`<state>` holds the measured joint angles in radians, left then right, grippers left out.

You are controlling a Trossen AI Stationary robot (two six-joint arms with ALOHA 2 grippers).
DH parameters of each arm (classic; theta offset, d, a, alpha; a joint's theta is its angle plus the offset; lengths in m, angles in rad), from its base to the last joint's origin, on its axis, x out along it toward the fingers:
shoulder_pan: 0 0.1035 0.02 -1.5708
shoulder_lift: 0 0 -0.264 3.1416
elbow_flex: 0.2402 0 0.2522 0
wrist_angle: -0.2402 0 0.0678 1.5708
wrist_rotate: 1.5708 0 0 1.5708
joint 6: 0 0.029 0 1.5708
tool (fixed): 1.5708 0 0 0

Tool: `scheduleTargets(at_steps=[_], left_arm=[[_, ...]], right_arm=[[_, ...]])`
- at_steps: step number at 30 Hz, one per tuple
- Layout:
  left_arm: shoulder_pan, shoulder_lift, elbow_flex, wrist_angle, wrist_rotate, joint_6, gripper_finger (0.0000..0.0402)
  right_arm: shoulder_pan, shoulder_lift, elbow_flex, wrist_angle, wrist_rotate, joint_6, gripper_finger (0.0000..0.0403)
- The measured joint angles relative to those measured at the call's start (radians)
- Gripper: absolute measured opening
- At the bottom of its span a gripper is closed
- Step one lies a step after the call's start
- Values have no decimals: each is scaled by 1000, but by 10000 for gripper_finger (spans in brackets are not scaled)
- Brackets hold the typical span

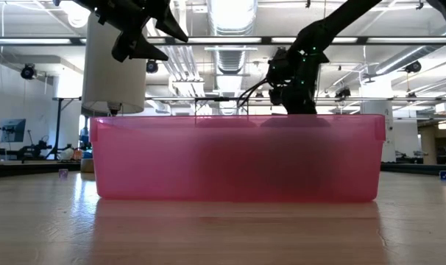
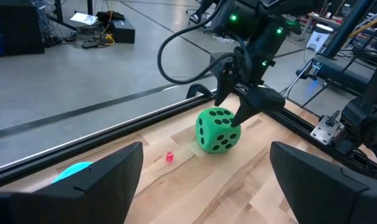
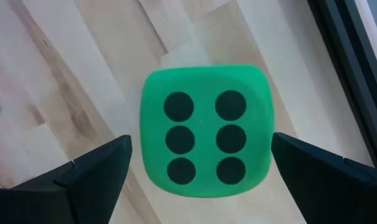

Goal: Pick & Place Dice
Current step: Put the large green dice into the pink bin

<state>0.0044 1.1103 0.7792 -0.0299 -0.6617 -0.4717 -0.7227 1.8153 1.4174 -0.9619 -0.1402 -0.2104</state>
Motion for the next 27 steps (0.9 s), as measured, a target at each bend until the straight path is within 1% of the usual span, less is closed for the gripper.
scheduleTargets(at_steps=[17,27], left_arm=[[0,0,0,0,0,0,361],[0,0,0,0,0,0,352]], right_arm=[[-2,1,-27,49,4,-7,384],[-2,-5,-6,42,11,12,384]])
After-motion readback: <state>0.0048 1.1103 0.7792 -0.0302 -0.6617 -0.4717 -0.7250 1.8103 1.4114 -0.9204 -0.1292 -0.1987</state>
